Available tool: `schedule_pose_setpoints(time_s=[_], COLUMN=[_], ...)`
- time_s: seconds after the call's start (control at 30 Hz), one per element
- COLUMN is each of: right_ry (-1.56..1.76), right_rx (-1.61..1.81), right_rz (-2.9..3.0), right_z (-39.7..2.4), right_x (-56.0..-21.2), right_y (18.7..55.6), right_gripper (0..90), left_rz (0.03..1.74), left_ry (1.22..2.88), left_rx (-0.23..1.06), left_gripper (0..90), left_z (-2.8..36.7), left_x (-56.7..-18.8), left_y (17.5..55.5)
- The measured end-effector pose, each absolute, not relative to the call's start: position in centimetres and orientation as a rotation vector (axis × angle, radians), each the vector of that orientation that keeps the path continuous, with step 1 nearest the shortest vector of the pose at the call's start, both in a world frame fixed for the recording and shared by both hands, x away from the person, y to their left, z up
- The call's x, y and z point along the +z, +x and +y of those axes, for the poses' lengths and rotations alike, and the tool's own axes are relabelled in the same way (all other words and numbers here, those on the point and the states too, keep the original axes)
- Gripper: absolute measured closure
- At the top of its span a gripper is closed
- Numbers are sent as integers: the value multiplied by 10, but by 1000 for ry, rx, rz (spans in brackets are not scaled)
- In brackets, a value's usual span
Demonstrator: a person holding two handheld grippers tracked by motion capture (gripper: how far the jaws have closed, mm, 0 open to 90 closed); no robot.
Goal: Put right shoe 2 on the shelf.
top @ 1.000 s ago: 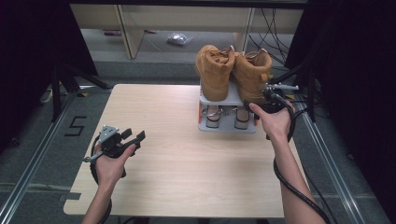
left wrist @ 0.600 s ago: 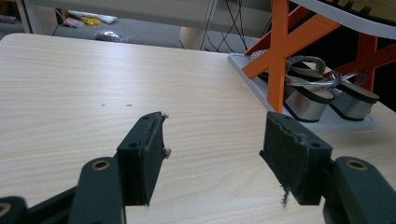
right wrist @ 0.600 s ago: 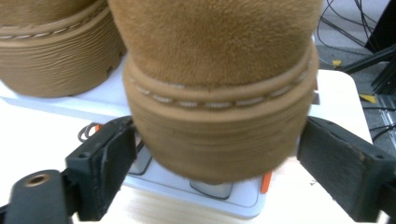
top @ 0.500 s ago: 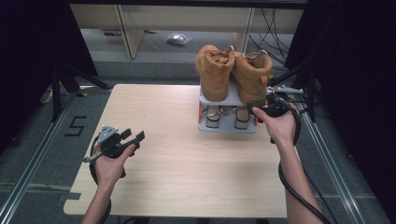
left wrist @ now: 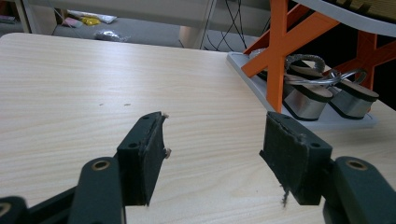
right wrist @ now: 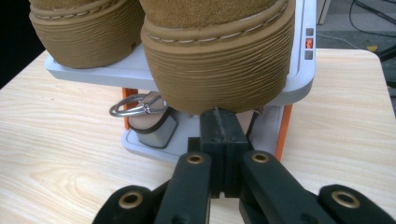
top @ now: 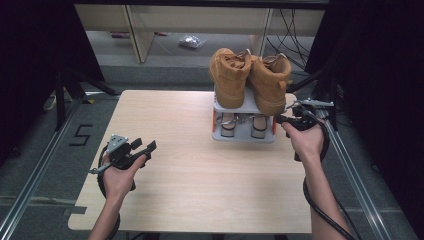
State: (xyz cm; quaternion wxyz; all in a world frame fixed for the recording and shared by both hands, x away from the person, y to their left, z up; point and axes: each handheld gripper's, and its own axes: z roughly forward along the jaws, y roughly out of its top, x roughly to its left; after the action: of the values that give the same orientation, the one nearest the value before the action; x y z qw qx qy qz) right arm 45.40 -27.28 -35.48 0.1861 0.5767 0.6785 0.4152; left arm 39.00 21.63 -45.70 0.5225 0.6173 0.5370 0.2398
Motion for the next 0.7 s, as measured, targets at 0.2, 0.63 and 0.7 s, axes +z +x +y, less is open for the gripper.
schedule_pose_setpoints(time_s=[0.2, 0.63, 0.7], right_ry=[1589, 1611, 1642], right_rx=[1189, 1153, 1147], right_rz=[1921, 1952, 1939], right_z=[-271, -259, -256], right_x=[-356, -355, -354], right_y=[460, 479, 480], right_gripper=[900, 900, 900], left_rz=[1280, 1280, 1280], left_ry=[1473, 1466, 1469], left_rx=[580, 580, 579], left_gripper=[377, 378, 378], left_z=[216, 218, 218], left_x=[-455, -454, -454], left_y=[389, 389, 389])
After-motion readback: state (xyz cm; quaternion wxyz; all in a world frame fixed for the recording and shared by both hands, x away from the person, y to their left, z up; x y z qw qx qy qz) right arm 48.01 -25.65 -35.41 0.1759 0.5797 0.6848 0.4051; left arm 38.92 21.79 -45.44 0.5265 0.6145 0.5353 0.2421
